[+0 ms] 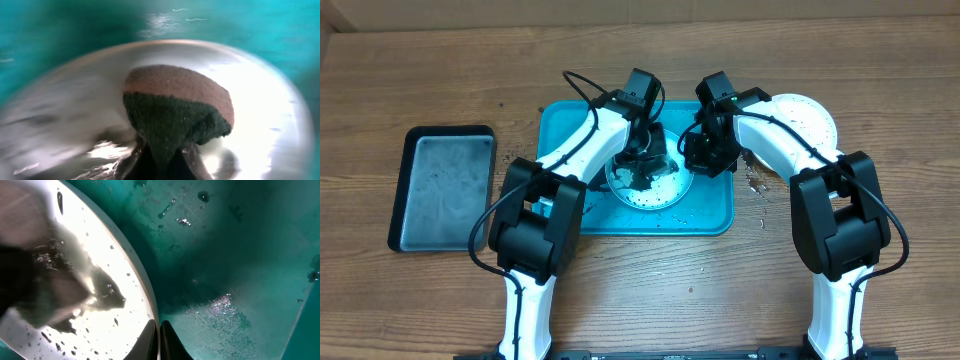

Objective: Clean dirty plates on tray and stack at the side
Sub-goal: 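Scrub the second white plate with the left-held sponge while right gripper holds it, then lift the second white plate with the right gripper and stack it on the pile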

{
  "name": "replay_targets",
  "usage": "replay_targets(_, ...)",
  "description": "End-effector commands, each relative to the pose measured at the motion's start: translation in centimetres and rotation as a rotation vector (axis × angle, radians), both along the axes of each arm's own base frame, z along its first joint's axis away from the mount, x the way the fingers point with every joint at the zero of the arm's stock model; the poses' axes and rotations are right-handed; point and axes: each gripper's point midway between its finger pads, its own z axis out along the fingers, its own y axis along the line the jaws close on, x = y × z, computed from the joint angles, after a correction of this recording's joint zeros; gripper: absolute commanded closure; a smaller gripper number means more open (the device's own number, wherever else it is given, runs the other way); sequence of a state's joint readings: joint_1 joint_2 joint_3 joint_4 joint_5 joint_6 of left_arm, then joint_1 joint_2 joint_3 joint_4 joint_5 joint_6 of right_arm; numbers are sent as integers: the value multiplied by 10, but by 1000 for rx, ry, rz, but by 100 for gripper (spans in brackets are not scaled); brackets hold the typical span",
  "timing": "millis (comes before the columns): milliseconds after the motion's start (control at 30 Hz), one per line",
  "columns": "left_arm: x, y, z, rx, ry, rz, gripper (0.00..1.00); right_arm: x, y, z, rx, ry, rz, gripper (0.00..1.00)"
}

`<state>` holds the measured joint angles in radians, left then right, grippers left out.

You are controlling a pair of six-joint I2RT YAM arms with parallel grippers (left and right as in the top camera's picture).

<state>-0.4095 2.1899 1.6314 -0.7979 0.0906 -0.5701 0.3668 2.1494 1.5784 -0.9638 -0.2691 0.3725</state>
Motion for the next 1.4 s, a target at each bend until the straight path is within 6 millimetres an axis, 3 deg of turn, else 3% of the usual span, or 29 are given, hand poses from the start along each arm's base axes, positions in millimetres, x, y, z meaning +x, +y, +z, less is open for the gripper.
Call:
replay_targets(0, 11, 90, -6, 342, -23, 105, 96, 2, -13, -6, -61, -7, -13, 96)
replay_targets(100, 18, 114, 13, 412, -28, 145, 96, 2, -13, -6, -61, -7, -13, 96)
replay_targets(200, 27, 115, 28, 371, -29, 147, 96, 2, -13, -6, -61, -7, -13, 96)
replay_targets(333, 32, 75, 33, 151, -14, 43, 96, 2, -13, -6, -61, -7, -13, 96)
replay_targets(400, 25, 37, 35, -45, 24, -21, 96, 3, -12, -6, -60, -9, -14, 96)
replay_targets(500, 17, 5, 42, -182, 50, -69, 96, 6, -11, -2, -55, -21, -14, 96)
replay_targets(567, 14, -6, 46, -210, 38, -129, 96, 12, -9, 7, -50, -34, -14, 96)
replay_targets(667, 22, 0, 62, -197, 4, -120, 96, 22, -7, 25, -55, -57, -16, 96)
replay_targets(733, 36, 13, 86, -194, -54, -94, 96, 31, -13, 37, -95, -92, -22, 96)
replay_targets(833, 52, 48, 135, -189, -159, -32, 96, 46, -25, 59, -176, -154, -28, 96)
replay_targets(900, 58, 78, 167, -169, -231, 9, 96, 55, -31, 74, -216, -197, -15, 96)
replay_targets(1000, 52, 139, 205, -104, -298, 131, 96, 69, -41, 98, -307, -276, -22, 96)
replay_targets(1167, 18, 227, 226, 32, -265, 368, 96, 85, -38, 140, -455, -435, 59, 96)
replay_targets(1300, -6, 276, 223, 94, -207, 483, 96, 92, -30, 177, -662, -592, 147, 96)
replay_targets(1367, -18, 298, 218, 101, -165, 537, 96, 91, -15, 206, -836, -720, 194, 96)
